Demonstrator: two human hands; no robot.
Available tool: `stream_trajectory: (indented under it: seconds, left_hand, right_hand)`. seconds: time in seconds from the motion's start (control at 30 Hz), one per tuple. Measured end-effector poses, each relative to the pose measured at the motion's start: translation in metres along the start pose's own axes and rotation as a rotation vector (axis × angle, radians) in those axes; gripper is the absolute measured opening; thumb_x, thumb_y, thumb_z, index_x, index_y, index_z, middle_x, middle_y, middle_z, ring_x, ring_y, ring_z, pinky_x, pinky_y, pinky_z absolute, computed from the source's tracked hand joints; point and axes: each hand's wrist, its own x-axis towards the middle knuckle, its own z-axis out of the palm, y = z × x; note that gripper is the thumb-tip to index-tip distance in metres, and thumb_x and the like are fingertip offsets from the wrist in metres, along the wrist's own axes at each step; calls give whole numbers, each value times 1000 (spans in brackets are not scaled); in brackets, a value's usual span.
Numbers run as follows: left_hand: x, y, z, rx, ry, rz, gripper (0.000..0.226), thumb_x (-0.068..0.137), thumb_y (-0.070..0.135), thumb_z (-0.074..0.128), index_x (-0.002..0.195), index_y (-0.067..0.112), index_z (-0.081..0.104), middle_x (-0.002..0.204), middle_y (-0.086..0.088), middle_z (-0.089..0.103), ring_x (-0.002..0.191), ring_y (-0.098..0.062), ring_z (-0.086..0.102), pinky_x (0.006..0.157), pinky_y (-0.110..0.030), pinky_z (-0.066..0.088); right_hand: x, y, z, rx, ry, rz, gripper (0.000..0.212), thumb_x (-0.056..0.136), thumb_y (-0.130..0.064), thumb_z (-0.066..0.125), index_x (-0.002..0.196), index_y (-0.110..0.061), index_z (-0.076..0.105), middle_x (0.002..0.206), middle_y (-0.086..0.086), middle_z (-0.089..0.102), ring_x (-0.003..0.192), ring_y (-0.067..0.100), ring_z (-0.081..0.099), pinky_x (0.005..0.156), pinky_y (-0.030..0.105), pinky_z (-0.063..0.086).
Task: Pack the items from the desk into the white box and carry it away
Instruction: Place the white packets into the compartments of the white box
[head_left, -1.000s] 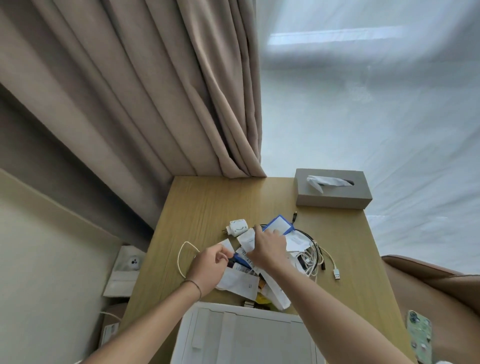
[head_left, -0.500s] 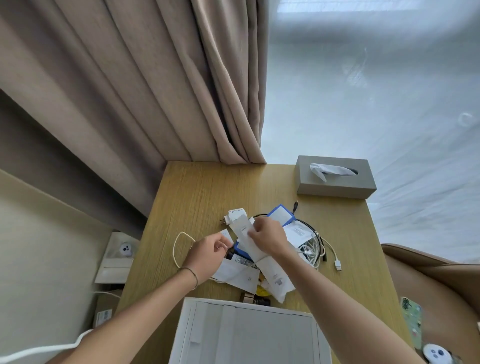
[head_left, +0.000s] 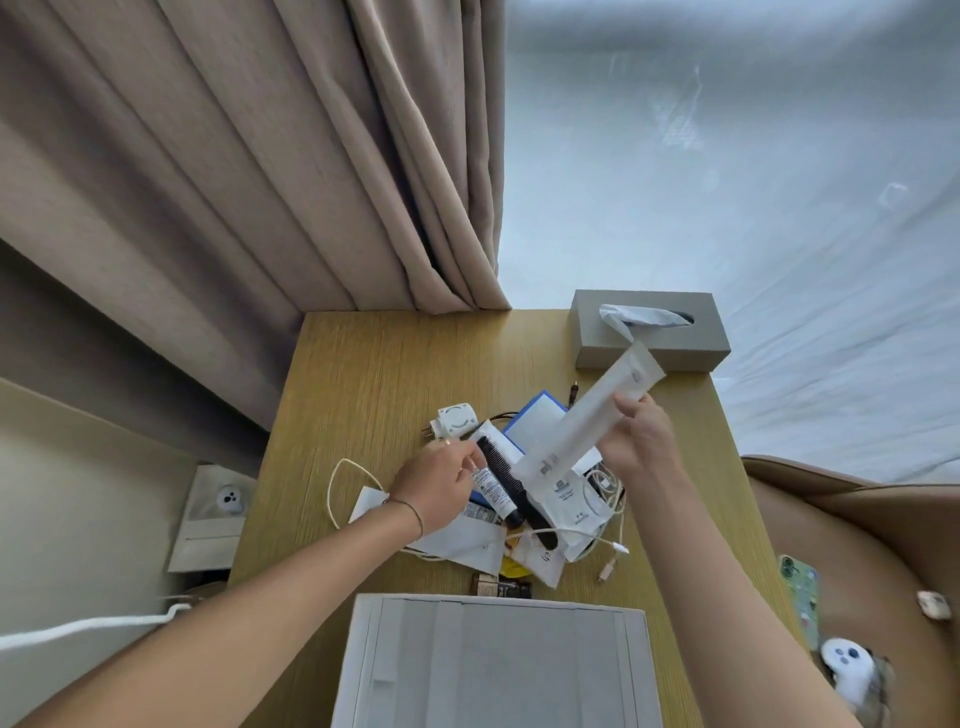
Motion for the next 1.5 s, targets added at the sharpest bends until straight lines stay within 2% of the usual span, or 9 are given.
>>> stream_trajectory:
  seconds: [0.1, 0.37, 0.5, 0.77, 0.93, 1.1, 1.23, 1.37, 1.5]
  left_hand:
    - [15, 11, 8, 145, -27, 128, 29, 92, 8, 50, 111, 25, 63, 114, 3, 60, 110, -17, 52, 79, -35, 51]
    - [45, 40, 43, 487, -232, 506, 64, 89, 52, 61, 142, 22, 44, 145, -5, 46, 133, -25, 40, 106, -41, 36]
    - [51, 45, 52, 519, -222, 566, 64, 85, 46, 69, 140, 26, 42, 144, -9, 45, 130, -28, 43, 105, -41, 36]
    - [47, 58, 51, 764, -125, 928, 29, 87, 19, 57, 116, 15, 54, 110, -12, 57, 91, -27, 52, 81, -41, 47]
    - [41, 60, 48, 730, -32, 890, 31, 89, 12, 55, 118, 17, 64, 115, -9, 62, 94, -26, 57, 79, -39, 48]
    - [35, 66, 28, 618, 128, 786, 16, 85, 8, 57, 89, 14, 72, 96, -5, 70, 85, -25, 62, 72, -38, 49]
    - [16, 63, 5, 310, 272, 516, 19, 93, 17, 56, 78, 9, 65, 71, -5, 65, 63, -26, 60, 51, -31, 43]
    - [-11, 56, -13, -48, 296, 236, 31, 98, 22, 53, 67, 21, 50, 62, 9, 54, 53, -14, 49, 40, -15, 26]
    - [-43, 51, -28, -470, 234, 7, 23, 100, 22, 52, 92, 7, 67, 86, -4, 73, 79, -23, 70, 59, -42, 58]
  right_hand:
    - [-9, -7, -13, 37, 14, 40, 48, 93, 13, 47, 136, -9, 50, 132, 16, 55, 122, 34, 55, 113, 51, 40]
    - [-39, -12, -35, -59, 86, 81, 12, 98, -7, 57, 107, -5, 66, 102, 10, 71, 92, 25, 68, 79, 42, 54]
    - [-49, -11, -41, -63, 82, 119, 24, 100, -18, 58, 117, -2, 66, 103, 12, 75, 94, 25, 71, 77, 44, 57]
    - [-58, -12, -51, -67, 0, 140, 29, 101, -26, 57, 98, -3, 75, 75, 8, 77, 63, 20, 76, 53, 34, 60]
    - [-63, -13, -56, -88, -32, 123, 36, 97, -32, 63, 81, -8, 84, 75, 6, 75, 64, 19, 74, 57, 34, 60]
    - [-76, -13, -55, -125, -86, 124, 35, 93, -39, 67, 85, -9, 84, 81, 10, 77, 70, 24, 75, 63, 37, 61]
    - [-90, -9, -47, -160, -118, 121, 33, 92, -39, 67, 87, -10, 82, 86, 8, 74, 77, 24, 70, 76, 40, 57]
    - [-112, 1, -38, -183, -155, 122, 21, 90, -28, 65, 105, -14, 69, 82, 6, 72, 68, 22, 70, 66, 38, 57]
    - [-142, 19, -33, -331, -226, 34, 26, 90, -26, 65, 113, -15, 72, 95, 9, 74, 78, 27, 71, 70, 43, 58]
